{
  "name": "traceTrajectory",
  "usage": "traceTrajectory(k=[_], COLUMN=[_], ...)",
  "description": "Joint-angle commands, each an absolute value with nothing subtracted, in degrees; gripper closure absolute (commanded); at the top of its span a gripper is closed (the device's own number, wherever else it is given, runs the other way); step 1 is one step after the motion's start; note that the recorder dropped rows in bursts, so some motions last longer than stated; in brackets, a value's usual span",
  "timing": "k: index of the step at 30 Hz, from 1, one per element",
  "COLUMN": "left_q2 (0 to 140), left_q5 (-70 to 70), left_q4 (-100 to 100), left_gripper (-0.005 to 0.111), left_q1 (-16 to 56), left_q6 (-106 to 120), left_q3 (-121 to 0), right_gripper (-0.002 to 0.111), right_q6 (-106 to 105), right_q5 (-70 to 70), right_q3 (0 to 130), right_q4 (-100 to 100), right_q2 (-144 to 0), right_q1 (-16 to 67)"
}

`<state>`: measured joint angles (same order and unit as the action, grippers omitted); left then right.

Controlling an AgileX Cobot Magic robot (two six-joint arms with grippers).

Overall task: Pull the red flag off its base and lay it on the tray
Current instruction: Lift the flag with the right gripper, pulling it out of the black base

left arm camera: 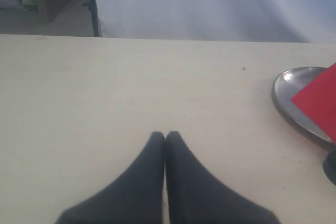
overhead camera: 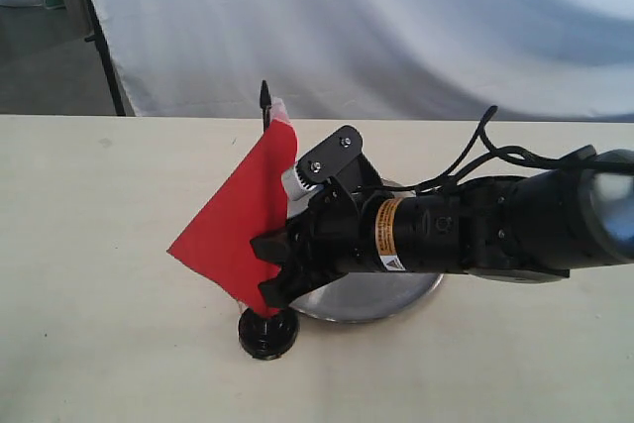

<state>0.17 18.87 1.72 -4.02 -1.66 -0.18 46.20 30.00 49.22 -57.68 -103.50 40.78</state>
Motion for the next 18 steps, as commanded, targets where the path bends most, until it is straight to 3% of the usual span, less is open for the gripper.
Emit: traceTrajectory(k=[1, 13, 18], left_q2=[0.00, 0.00, 0.00], left_q5=[18.69, 18.69, 18.69], left_q4=[1.68, 1.68, 1.68], left_gripper=[0.107, 0.107, 0.107], left_q1=[-4.07, -4.07, -4.07], left_q6=[-1.72, -1.72, -1.72], left_q3=[0.00, 0.00, 0.00], right_gripper=[0.109, 0.109, 0.109], right_q6=[45.72, 46.83, 41.51], right_q5=[29.39, 36.88, 41.07], right_q3=[49.53, 49.53, 49.53], right_q4=[-56.88, -54.61, -43.09], right_q2=[-103.67, -103.67, -103.67], right_q1=[40.87, 40.87, 40.87])
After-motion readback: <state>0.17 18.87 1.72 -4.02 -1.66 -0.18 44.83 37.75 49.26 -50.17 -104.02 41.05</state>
